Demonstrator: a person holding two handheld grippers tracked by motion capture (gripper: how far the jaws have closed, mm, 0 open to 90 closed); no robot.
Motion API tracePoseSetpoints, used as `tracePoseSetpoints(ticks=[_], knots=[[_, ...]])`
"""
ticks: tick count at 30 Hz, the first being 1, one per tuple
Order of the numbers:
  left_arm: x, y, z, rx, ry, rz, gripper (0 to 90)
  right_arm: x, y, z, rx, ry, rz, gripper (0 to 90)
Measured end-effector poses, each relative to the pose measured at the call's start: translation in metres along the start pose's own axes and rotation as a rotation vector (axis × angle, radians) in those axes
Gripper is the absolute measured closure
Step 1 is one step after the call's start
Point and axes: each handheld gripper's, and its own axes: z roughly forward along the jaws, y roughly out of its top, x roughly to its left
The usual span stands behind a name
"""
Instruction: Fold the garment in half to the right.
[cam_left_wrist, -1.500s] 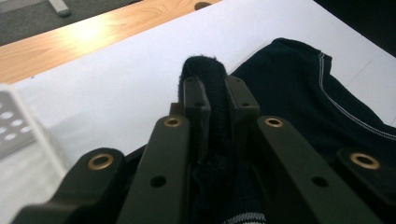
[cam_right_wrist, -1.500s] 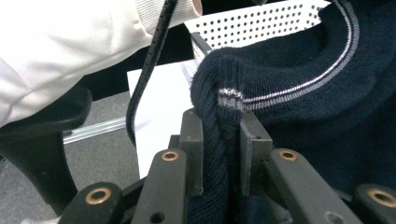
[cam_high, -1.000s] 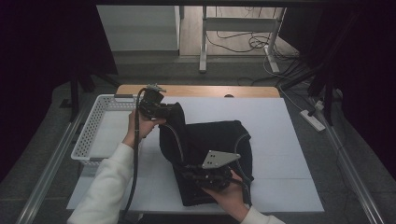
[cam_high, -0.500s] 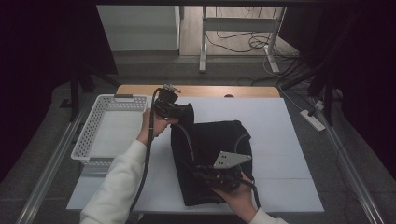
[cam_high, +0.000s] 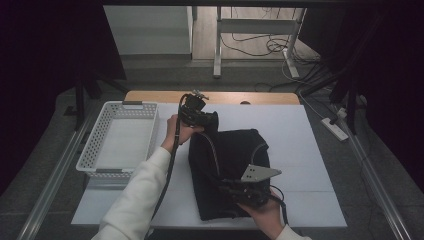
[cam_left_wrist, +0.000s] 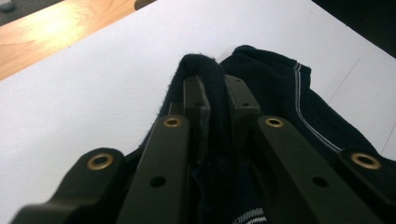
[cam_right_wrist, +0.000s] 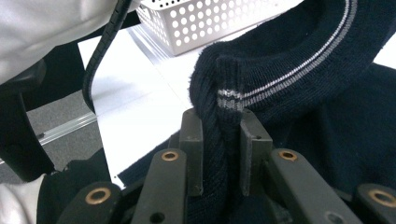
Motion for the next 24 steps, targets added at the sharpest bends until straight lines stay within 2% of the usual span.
tracePoseSetpoints(ticks=[9, 24], knots=[[-0.007, 0.007, 0.016, 0.022, -0.005, 0.008, 79.9, -0.002, -0.007, -0.007, 0.01, -0.013, 0.016, 74.6], [-0.014, 0.012, 0.032, 0.039, -0.016, 0.022, 79.8, -0.008, -0.018, -0.018, 0.023, -0.041, 0.042, 74.6]])
